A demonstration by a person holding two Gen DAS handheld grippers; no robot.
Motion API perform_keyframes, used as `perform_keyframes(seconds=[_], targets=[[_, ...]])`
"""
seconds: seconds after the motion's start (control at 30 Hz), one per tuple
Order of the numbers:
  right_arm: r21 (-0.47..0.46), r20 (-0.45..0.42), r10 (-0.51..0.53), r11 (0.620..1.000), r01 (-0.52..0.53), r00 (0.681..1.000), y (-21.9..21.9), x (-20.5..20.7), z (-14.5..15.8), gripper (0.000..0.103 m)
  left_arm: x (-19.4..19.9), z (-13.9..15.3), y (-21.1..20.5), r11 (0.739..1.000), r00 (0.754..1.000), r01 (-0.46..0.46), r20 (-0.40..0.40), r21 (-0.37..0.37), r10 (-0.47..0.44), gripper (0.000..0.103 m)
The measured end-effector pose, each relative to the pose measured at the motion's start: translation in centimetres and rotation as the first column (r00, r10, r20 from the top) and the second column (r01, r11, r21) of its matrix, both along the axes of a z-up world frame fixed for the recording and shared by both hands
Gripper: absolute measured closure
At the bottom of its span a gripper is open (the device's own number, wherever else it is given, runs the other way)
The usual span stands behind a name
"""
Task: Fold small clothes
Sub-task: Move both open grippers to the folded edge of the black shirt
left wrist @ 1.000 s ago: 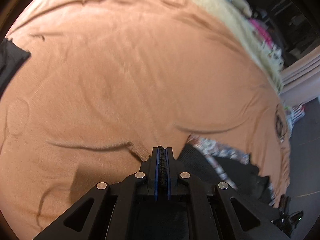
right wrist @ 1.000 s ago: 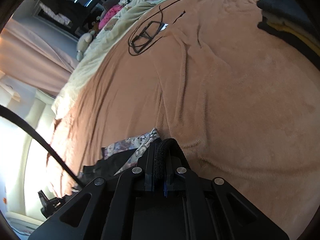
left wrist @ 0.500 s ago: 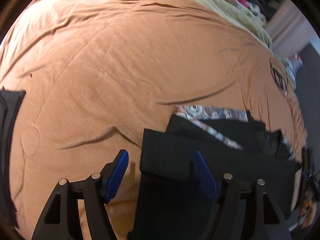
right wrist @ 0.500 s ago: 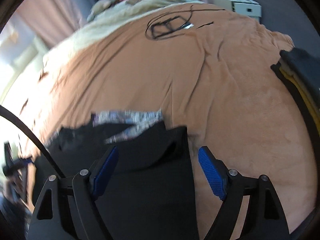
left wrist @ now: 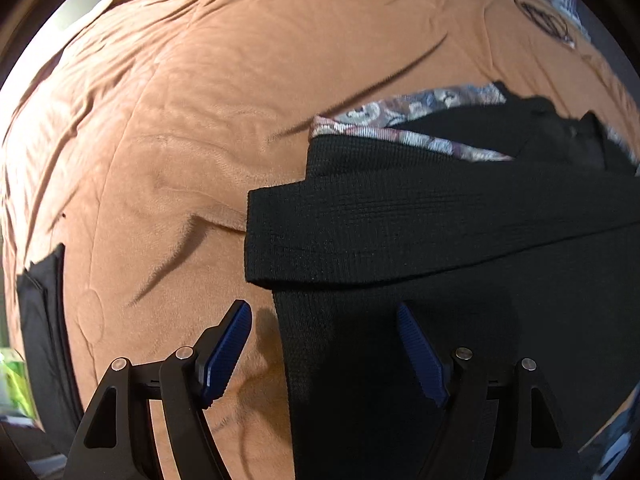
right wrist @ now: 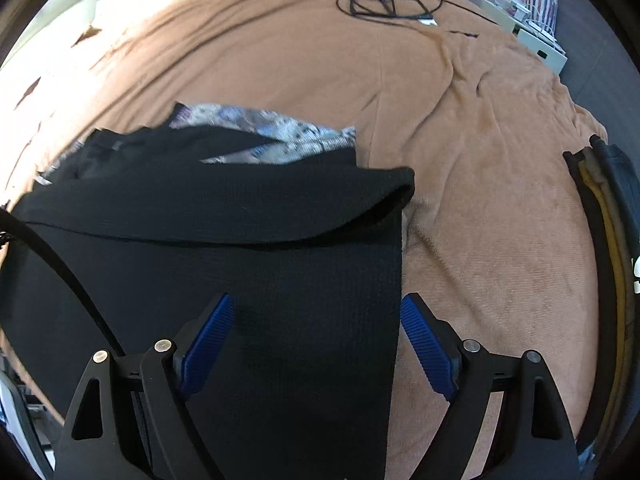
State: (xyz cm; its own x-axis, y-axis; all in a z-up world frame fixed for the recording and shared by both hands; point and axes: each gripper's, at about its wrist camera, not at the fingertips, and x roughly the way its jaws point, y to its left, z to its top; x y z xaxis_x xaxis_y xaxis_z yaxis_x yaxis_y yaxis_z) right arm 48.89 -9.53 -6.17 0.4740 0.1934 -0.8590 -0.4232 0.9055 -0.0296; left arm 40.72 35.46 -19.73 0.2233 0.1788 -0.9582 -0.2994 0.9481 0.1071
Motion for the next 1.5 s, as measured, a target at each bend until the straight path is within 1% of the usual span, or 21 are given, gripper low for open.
perform_keyframes(seconds=[0.07,0.2,0.43,0.53,0.67,0.77,0.83,0.9,0.93,1.03,1.07,1.13,1.17,1.2,1.27,1.3,1.33,1.37,1.4,1.43,1.5], targets=[[-0.029,-0.010,-0.026,0.999,0.025,1.000,0.5,1.0,-0.6,0.018,0.5,-0.3,0.1,1.000,1.000,-0.002,-0.003,0.022,0.002,0.026],[-0.008,-0.026,-0.074,0.997,0.074,0.997,0.8,2.8,-0.6,0.018,2.2,-0.6,1.1,0.998,1.000,-0.030,0.007,0.052,0.029,0.024],[0.013,-0.032,-0.148,0.989,0.148,0.989,2.2,6.9,-0.3,0.018,5.9,-0.9,3.0,0.995,0.996,-0.082,0.044,0.057,0.079,0.024],[0.012,-0.026,-0.164,0.986,0.164,0.986,3.0,8.3,-0.3,0.018,7.7,-0.7,3.7,0.992,0.992,-0.111,0.062,0.060,0.107,0.024],[0.011,-0.018,-0.180,0.984,0.180,0.984,4.3,9.8,-0.8,0.018,9.7,-1.0,4.3,0.991,0.991,-0.118,0.072,0.068,0.113,0.024],[0.016,0.001,-0.198,0.980,0.198,0.980,4.7,11.6,-1.1,0.018,10.7,-1.0,5.2,0.987,0.986,-0.140,0.102,0.079,0.132,0.024],[0.040,0.021,-0.212,0.977,0.211,0.977,4.8,12.2,-0.8,0.019,11.4,-1.0,5.9,0.984,0.983,-0.159,0.109,0.080,0.150,0.024],[0.079,0.040,-0.230,0.971,0.227,0.972,4.5,12.6,-0.3,0.019,11.3,-0.6,6.4,0.980,0.975,-0.185,0.136,0.073,0.174,0.026],[0.089,0.048,-0.240,0.968,0.235,0.970,4.3,12.7,-0.1,0.018,10.3,0.1,6.9,0.979,0.971,-0.195,0.157,0.068,0.182,0.026],[0.128,0.068,-0.237,0.966,0.227,0.969,3.4,12.3,0.8,0.019,9.8,1.7,7.6,0.979,0.957,-0.201,0.225,0.047,0.185,0.026],[0.133,0.072,-0.229,0.967,0.219,0.971,3.2,12.0,1.1,0.018,9.7,1.8,8.0,0.980,0.956,-0.197,0.229,0.041,0.182,0.026],[0.159,0.069,-0.209,0.967,0.196,0.975,2.4,11.6,1.3,0.019,9.1,2.0,8.7,0.984,0.958,-0.179,0.230,0.010,0.172,0.030],[0.185,0.064,-0.200,0.965,0.185,0.978,1.8,11.5,1.4,0.020,8.8,2.1,9.0,0.986,0.958,-0.169,0.233,-0.013,0.167,0.033],[0.203,0.063,-0.193,0.963,0.177,0.979,1.4,11.4,1.5,0.022,8.6,2.1,9.0,0.986,0.958,-0.161,0.236,-0.034,0.164,0.034],[0.239,0.052,-0.181,0.957,0.163,0.982,0.1,11.3,1.7,0.032,8.6,2.3,9.2,0.987,0.958,-0.153,0.236,-0.053,0.161,0.036],[0.255,0.043,-0.175,0.954,0.159,0.984,-0.5,11.4,1.6,0.035,8.3,2.2,9.2,0.987,0.959,-0.148,0.234,-0.061,0.159,0.038],[0.267,0.032,-0.171,0.951,0.156,0.985,-1.0,11.5,1.5,0.040,8.0,2.5,7.9,0.988,0.960,-0.142,0.233,-0.068,0.154,0.039],[0.279,0.021,-0.167,0.948,0.154,0.986,-1.5,11.7,1.3,0.045,7.9,2.3,8.1,0.988,0.962,-0.134,0.231,-0.077,0.149,0.042],[0.292,0.010,-0.161,0.944,0.152,0.987,-2.0,12.0,1.1,0.047,7.8,2.1,7.9,0.988,0.963,-0.128,0.228,-0.084,0.144,0.044],[0.311,-0.002,-0.154,0.939,0.147,0.988,-2.5,12.3,0.7,0.051,7.8,2.0,7.7,0.988,0.964,-0.124,0.225,-0.088,0.141,0.046],[0.336,-0.018,-0.147,0.931,0.145,0.989,-3.2,11.9,0.5,0.057,7.8,1.4,7.8,0.987,0.967,-0.123,0.211,-0.104,0.142,0.053]])
